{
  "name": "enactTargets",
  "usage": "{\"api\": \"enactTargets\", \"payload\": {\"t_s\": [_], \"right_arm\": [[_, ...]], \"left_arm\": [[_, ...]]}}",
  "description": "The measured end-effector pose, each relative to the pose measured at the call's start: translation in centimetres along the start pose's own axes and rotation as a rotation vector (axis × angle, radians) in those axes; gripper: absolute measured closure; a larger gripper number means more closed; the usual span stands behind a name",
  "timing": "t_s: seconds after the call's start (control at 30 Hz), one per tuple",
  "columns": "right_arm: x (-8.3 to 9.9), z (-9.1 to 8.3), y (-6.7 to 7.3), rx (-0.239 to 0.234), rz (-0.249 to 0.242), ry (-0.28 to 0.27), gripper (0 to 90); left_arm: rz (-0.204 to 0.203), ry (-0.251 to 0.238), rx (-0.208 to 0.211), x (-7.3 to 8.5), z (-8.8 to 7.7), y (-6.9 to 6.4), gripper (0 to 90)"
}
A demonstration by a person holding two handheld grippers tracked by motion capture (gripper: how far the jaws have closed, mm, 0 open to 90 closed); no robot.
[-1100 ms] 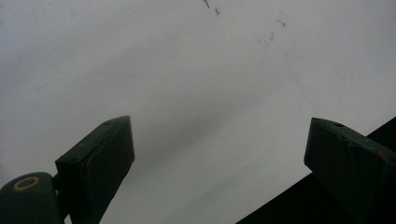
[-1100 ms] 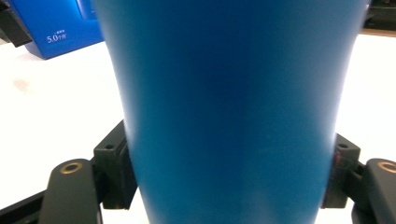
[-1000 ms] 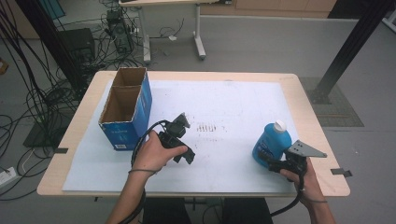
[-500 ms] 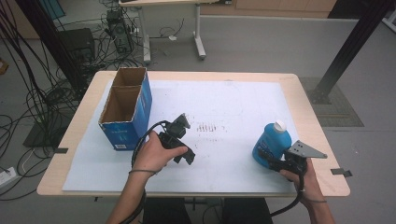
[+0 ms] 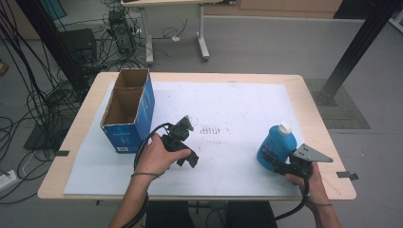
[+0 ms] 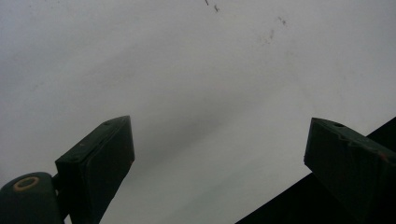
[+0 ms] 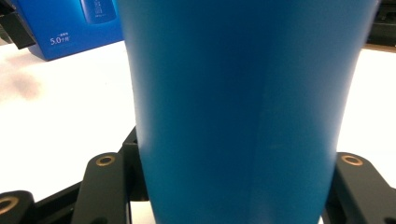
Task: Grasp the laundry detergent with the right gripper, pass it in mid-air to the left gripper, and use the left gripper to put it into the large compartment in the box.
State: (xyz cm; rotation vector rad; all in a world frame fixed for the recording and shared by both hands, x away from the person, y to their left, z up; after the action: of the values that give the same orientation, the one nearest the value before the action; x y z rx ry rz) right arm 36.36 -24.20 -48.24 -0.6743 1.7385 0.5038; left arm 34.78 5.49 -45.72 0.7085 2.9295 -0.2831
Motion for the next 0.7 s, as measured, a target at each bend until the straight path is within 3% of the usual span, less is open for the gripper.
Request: {"api": "enactTargets", "payload": {"t_s": [0.7], "right_arm": [[0.01,-0.01,0.01,-0.001,-0.009,-0.013,41.1]], "left_arm": [[0.001,0.003,-0.003,-0.62,-0.02,-0.04,8.9]]}}
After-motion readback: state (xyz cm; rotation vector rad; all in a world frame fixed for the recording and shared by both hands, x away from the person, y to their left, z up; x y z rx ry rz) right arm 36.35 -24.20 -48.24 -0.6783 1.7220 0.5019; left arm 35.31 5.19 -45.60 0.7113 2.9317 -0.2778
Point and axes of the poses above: each handheld gripper's, and its own axes: z roughly forward along the jaws, x roughly out of its underside, y roughly to its left, the point moved 10 cm from there along z, roughly forward along the jaws, and after that the axes turned 4 degrees about -z, right-handed, at the moved point
